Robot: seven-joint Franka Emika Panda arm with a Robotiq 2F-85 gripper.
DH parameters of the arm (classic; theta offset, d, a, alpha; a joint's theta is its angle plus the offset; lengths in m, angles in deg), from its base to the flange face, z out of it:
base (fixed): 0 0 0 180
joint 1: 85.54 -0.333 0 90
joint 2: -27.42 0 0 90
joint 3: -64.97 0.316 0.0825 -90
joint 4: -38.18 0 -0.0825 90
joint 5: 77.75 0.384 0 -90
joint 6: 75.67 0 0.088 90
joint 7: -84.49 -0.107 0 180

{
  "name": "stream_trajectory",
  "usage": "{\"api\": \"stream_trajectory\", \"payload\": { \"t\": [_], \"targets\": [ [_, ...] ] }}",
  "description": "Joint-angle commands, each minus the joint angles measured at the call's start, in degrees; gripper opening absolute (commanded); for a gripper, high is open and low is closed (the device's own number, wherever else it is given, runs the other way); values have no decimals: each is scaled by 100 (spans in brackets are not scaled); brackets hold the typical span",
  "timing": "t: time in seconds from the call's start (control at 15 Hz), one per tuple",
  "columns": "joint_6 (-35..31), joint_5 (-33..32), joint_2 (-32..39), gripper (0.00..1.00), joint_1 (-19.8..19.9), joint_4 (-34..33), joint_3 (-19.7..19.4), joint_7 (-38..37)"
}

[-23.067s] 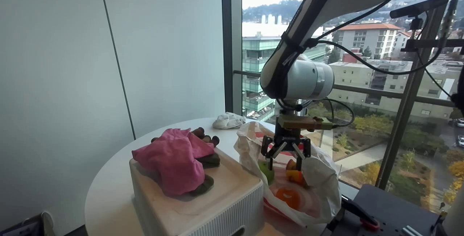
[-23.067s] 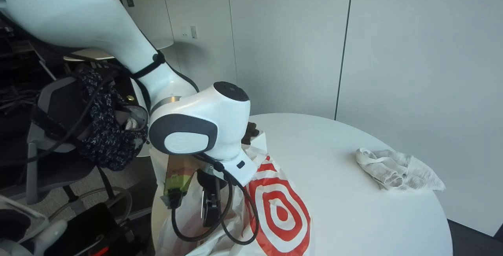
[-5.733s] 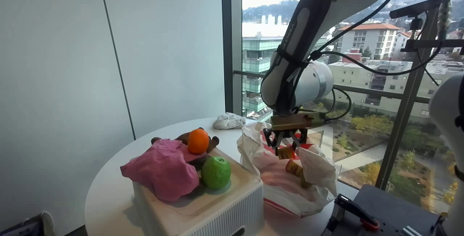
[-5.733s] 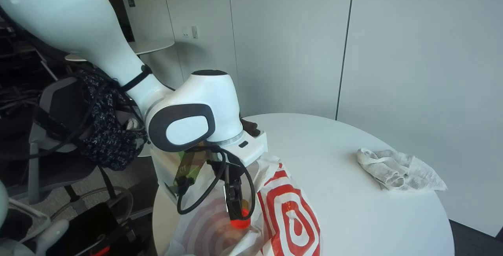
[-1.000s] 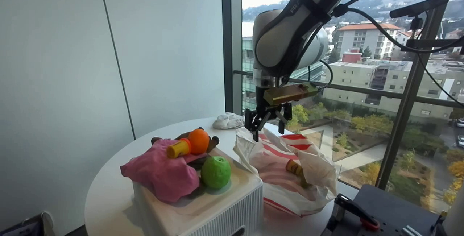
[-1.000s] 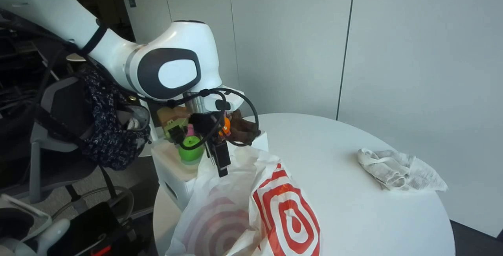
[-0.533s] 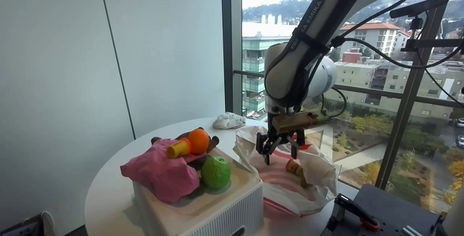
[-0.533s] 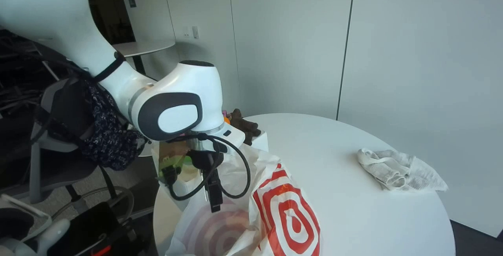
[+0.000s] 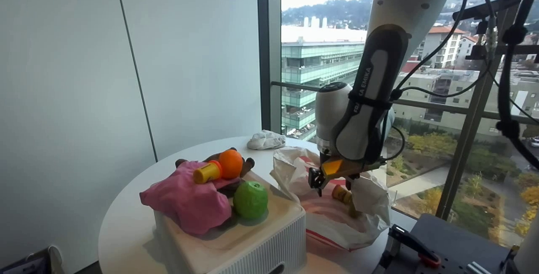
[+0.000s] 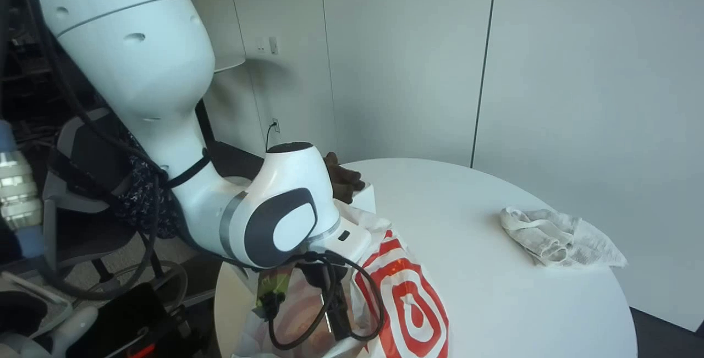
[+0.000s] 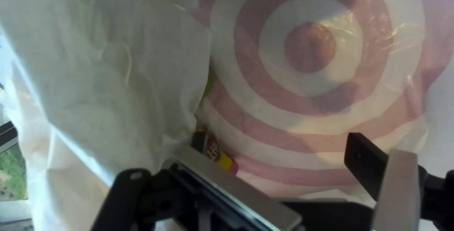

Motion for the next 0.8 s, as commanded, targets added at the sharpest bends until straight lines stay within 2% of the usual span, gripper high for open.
{"api": "stream_trajectory", "payload": {
  "t": [0.0,0.4,0.73],
  "targets": [
    [-408,-932,740,100,-913,-460,-1125,-1347],
    [-822,-812,1608,100,-1500,-698,-1616,-2145],
    [-1039,-759,2230,100,-1928,-940,-2040,-2506]
  ]
}}
